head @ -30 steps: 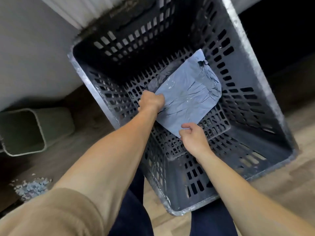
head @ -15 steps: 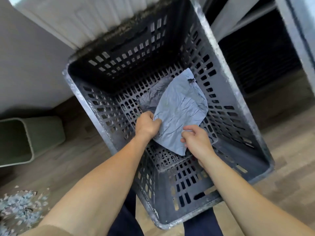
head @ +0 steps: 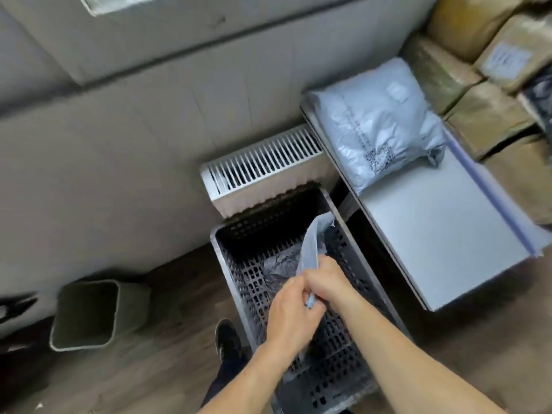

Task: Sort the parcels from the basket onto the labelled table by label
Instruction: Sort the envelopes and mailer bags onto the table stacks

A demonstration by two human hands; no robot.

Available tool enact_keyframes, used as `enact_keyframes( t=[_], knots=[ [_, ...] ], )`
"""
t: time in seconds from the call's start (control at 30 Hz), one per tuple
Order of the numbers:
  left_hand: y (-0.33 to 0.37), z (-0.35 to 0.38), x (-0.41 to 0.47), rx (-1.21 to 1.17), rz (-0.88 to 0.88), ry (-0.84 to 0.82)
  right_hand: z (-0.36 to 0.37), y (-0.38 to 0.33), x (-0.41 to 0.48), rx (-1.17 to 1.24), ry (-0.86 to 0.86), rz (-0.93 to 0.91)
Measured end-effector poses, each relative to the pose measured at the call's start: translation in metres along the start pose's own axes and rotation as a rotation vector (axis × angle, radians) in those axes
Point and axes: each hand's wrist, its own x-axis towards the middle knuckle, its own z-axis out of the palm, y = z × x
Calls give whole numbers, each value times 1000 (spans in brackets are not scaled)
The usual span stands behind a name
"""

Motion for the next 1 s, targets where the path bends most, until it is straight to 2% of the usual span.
enact_keyframes(
  t=[0.07, 0.13, 0.2, 0.3, 0.37, 0.4, 0.47, 0.57, 0.63, 0.83, 1.0],
  knots=[
    [19, -14, -22, 14, 44, -57, -14, -14, -25, 25, 30, -75],
    [34, -33, -38, -32, 37, -41, -33, -28, -56, 62, 38, -161],
    [45, -54, -51, -107, 10, 73, -56, -38, -87, 82, -14, -248],
    [62, -92, -61, -234, -87, 396, -95, -52, -130, 117, -123, -365],
    [76, -123, -66, -488, -225, 485, -120, -60, -157, 192, -194, -424],
    [83, -139, -68, -662, -276, 447, -131, -64, -167, 221, -234, -460],
    [102, -168, -76, -962, -297, 260, -152, -72, -182, 256, -317, -513],
    [136, -201, -99, -1132, -153, 4, -171, -88, -208, 330, -400, -556],
    [159, -216, -109, -1165, -65, -83, -176, -95, -218, 348, -443, -584],
    [214, -247, -121, -1062, 196, 25, -172, -111, -243, 398, -380, -595],
    [229, -263, -121, -1070, 293, 10, -173, -127, -252, 415, -340, -609]
  ],
)
